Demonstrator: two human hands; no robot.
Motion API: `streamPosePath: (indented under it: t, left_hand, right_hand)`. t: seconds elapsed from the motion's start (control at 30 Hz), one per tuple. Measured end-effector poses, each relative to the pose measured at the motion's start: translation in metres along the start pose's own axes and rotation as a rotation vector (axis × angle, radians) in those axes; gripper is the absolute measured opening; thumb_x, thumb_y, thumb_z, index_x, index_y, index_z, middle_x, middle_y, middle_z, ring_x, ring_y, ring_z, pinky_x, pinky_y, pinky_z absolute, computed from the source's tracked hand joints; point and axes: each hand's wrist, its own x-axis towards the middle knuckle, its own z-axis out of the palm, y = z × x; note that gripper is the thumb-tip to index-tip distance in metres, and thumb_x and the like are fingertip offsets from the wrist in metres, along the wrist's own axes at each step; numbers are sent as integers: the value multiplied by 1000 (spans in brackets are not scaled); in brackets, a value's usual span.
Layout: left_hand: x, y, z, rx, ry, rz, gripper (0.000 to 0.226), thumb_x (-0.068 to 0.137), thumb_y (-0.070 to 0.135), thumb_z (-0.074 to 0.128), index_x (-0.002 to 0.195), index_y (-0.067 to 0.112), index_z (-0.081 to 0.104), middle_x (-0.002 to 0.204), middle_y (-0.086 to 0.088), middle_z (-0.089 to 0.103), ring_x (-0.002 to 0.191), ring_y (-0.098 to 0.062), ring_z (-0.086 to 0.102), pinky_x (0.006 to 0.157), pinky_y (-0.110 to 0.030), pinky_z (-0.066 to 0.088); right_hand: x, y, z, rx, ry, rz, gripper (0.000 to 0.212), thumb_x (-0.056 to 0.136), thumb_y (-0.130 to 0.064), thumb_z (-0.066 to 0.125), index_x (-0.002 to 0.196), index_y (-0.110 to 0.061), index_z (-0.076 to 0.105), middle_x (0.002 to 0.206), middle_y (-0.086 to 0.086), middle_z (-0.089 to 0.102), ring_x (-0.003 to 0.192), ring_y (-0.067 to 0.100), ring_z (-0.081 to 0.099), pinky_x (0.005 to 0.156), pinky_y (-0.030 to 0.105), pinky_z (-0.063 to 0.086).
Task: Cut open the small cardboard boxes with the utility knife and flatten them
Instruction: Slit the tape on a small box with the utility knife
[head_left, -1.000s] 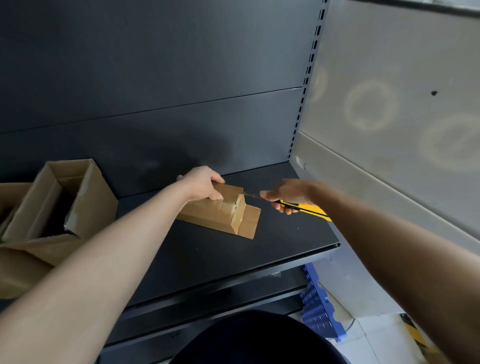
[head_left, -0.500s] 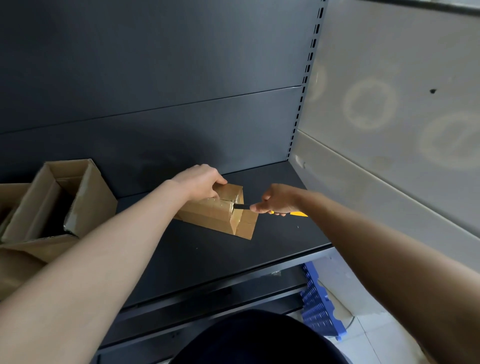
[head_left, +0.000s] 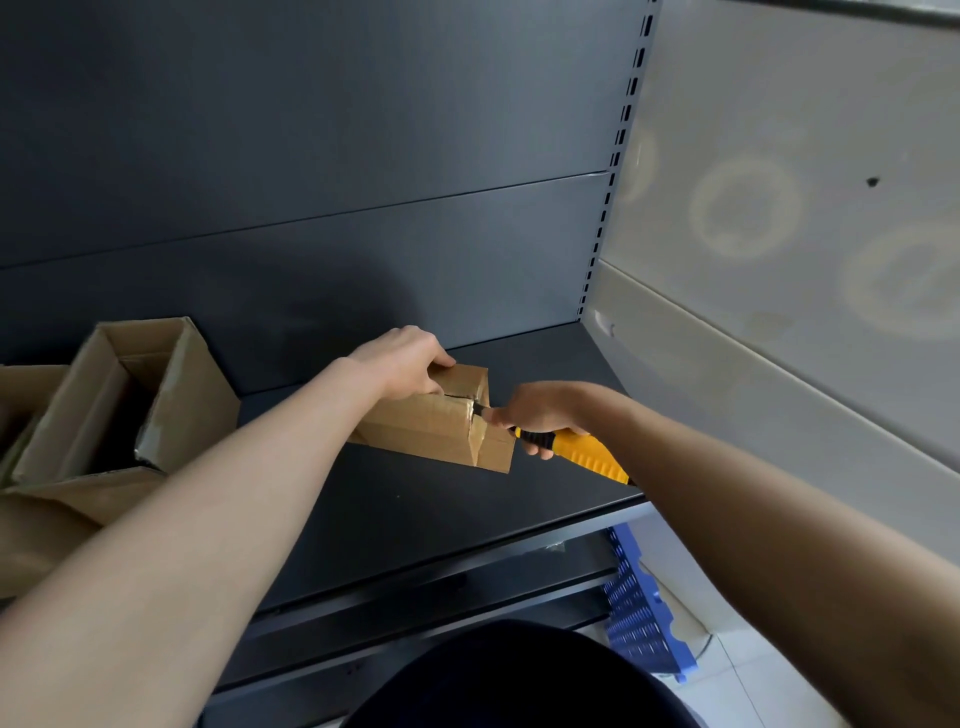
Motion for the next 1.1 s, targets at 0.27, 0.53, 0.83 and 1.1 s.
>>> streamPosePath:
  t: [0.27,0.53,0.83,1.1]
  left_hand:
    - [1,-4,1,-14,-8,-2,50,88,26,66,135,21,52,135,-6,54,119,-25,53,94,-36,46]
    - [5,-3,3,-24,5,-16,48,88,24,67,133,16,53,133,-6,55,118,-23,55,95,-35,46]
    - [5,-2,5,-74,17,-34,46,88,22,66,132,16,54,134,-7,54,119,-24,54,95,-35,45]
    - [2,5,7,-150,9,-39,45,87,22,67,130,15,56,129,-6,58,113,-21,58,87,-30,47]
  right_hand:
    - [0,0,3,5,49,-10,42,97,-45,44,105,-4,50,69,8,51,55,16,47,50,25,45]
    - [-5,-3,13,-166,263,-33,49,100,-44,37,78,-5,58,62,8,61,45,14,52,54,25,43]
    - [-8,-1,4,-132,348,-22,43,98,-42,44,86,-4,62,60,7,62,45,14,54,54,24,48]
    - [0,-6,6,-108,344,-8,48,98,-35,43,62,-7,55,55,8,60,47,16,58,55,25,47]
